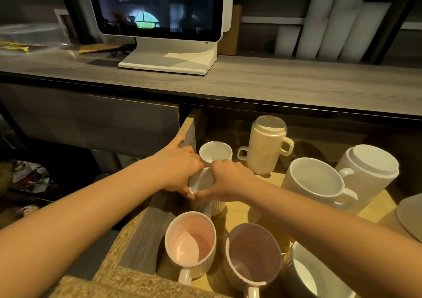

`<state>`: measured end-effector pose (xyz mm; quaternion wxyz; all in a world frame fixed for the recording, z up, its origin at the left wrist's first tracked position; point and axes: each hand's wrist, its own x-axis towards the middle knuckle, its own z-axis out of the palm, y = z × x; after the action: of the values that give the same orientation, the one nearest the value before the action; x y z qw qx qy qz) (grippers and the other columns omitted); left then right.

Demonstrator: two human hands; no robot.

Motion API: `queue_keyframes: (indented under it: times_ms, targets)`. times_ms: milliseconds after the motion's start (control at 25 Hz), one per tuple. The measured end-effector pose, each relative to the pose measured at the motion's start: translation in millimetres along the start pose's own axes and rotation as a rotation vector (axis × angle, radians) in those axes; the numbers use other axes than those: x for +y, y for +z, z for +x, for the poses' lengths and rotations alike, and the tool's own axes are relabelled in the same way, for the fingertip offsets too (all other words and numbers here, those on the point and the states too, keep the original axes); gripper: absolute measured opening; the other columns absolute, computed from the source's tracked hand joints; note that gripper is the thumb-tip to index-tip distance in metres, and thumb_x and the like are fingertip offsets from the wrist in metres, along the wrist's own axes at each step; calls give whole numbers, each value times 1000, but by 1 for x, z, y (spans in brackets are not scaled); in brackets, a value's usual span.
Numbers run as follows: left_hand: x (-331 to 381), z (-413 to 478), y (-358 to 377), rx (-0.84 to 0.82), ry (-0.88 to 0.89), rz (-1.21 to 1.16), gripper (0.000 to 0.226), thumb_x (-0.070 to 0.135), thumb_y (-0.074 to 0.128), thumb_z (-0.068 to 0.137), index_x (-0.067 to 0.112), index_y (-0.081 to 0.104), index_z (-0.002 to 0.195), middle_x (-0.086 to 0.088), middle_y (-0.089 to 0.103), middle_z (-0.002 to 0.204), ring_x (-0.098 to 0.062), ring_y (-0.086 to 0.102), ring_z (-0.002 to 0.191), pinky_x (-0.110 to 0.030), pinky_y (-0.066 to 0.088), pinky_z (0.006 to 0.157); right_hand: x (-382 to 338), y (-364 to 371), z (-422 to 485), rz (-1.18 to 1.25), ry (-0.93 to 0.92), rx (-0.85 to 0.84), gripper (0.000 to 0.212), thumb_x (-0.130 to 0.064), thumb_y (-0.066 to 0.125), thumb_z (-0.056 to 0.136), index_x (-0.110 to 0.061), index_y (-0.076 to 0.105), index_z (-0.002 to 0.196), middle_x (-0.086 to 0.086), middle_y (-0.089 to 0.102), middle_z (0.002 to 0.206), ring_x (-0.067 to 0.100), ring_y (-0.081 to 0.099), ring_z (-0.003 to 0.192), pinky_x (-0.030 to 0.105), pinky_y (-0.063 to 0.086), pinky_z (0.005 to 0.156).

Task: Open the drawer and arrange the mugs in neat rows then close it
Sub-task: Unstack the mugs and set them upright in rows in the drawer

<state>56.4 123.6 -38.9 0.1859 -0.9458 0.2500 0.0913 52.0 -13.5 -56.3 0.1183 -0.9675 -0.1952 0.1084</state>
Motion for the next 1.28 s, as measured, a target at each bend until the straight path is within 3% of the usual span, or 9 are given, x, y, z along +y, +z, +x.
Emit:
queue_keyframes:
  times_ms: [120,200,320,520,720,800,1000,1120,1280]
  targets:
    - [1,-1,-3,-30,2,-18,64,53,63,79,29,44,134,4,52,134,-17,36,131,-51,-1,115,11,-10,0,151,23,-199,81,-39,76,72,-18,34,139,7,50,129,25,56,105,32,59,73]
    - [4,-1,-6,-46,-3,-52,69,56,63,78,29,39,137,4,52,135,-17,36,133,-52,-6,114,18,-12,-2,206,-4,-243,85,-30,76,74,-21,28,142,7,46,134,23,55,104,28,57,69]
    - [7,0,-8,-48,-2,-73,68,56,62,79,29,40,137,3,53,133,-17,37,132,-53,-9,113,22,-9,-4,235,-55,-183,81,-31,77,73,-20,32,140,7,49,130,19,58,92,24,54,63]
    - [1,0,-10,-87,2,-27,58,48,66,79,25,48,129,2,58,123,-18,40,127,-50,-6,115,14,2,1,239,-50,-64,75,-42,77,70,-15,42,131,7,56,123,22,56,106,36,53,88]
    - [1,3,-11,-109,1,42,57,47,66,79,24,48,128,0,58,123,-19,42,127,-49,-5,115,8,2,-1,280,-25,-123,68,-39,75,73,-14,46,128,9,59,119,23,60,101,37,57,81]
    - [0,2,-12,-127,0,30,54,45,65,80,23,49,127,0,59,122,-19,43,126,-48,-7,115,14,-13,1,206,-31,-171,59,-34,71,78,-9,49,126,12,61,118,26,64,96,35,59,76]
    - [-6,15,-22,12,-65,-146,50,45,56,87,18,49,129,-2,58,124,-21,47,123,-43,7,116,29,-61,16,-30,-34,-1,48,-21,66,85,-11,51,129,9,60,120,21,57,96,23,44,76]
    - [-6,33,-29,55,-70,-146,50,47,54,88,17,49,127,-3,58,125,-22,48,122,-44,17,112,34,-63,30,-139,-21,-49,52,-22,68,83,-13,50,130,9,60,121,23,57,105,26,43,78]
    - [-4,49,-24,6,-120,-86,50,52,48,89,14,50,122,-5,60,120,-24,48,121,-46,12,113,33,-51,58,-233,-49,-112,73,-23,74,77,-17,36,140,9,51,134,27,50,120,34,45,95]
